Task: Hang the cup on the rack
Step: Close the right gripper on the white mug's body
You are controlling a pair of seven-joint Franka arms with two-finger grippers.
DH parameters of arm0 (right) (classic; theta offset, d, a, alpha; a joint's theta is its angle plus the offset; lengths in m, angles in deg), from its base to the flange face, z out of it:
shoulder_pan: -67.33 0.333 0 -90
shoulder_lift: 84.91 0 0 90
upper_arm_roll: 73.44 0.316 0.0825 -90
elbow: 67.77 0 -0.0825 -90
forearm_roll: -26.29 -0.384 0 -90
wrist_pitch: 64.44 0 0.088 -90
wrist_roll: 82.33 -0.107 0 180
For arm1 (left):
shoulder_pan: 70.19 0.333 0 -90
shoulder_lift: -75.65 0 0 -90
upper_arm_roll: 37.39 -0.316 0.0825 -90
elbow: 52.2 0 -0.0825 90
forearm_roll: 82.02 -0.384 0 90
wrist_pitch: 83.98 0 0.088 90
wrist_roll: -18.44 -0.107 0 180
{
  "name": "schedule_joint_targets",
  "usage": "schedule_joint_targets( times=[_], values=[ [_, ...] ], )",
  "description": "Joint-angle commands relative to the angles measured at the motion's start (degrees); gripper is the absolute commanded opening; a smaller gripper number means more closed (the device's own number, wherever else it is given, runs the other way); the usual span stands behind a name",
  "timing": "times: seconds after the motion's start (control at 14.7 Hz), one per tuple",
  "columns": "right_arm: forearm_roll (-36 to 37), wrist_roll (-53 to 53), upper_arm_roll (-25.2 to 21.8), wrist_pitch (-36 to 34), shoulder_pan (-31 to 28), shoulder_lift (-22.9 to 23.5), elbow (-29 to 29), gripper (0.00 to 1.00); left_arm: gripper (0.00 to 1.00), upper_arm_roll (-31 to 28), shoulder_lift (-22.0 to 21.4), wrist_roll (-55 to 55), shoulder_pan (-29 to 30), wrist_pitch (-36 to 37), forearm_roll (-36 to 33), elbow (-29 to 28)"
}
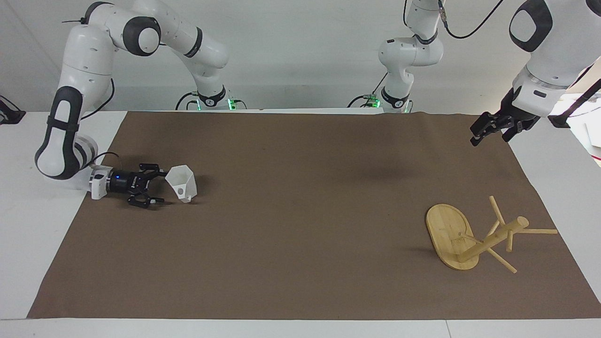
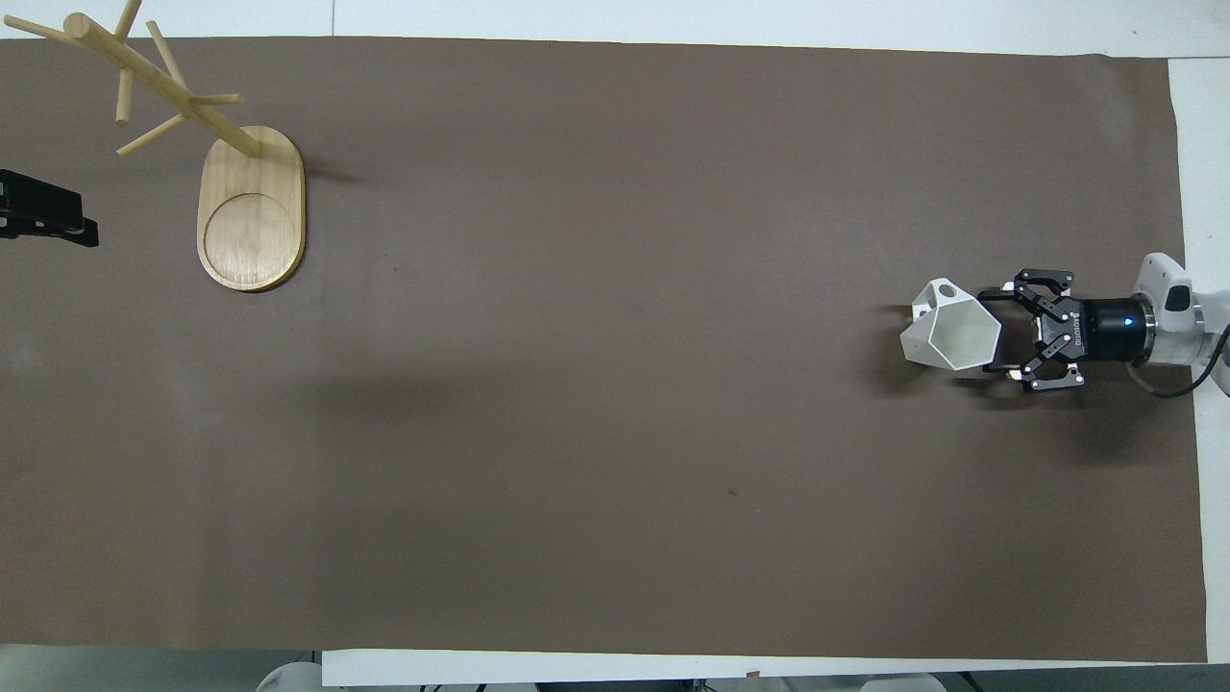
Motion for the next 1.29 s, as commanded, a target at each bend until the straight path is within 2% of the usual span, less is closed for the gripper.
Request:
schedule_joint_targets(
  times=[0.0, 0.48, 0.75, 1.22],
  values=[
    [-1.8, 1.8, 1.0, -0.7, 1.3, -0.1, -0.1, 1.0, 1.0, 0.9, -0.8, -0.7, 1.0, 0.0, -0.6, -1.0],
    [-1.3, 4.5, 1.0, -1.4, 2.0, -0.1, 0.5, 1.0, 1.0, 0.9, -0.8, -0.7, 1.0, 0.0, -0.6, -1.0],
    [-0.9, 7.0, 1.0, -1.5, 2.8, -0.9, 3.5, 1.0, 1.0, 0.9, -0.8, -0.7, 1.1, 0.0, -0.6, -1.0],
    [-0.9, 9.3, 1.0, -1.5, 3.6, -1.2, 5.1, 1.0, 1.0, 0.9, -0.8, -0.7, 1.0, 0.0, -0.6, -1.0]
  ],
)
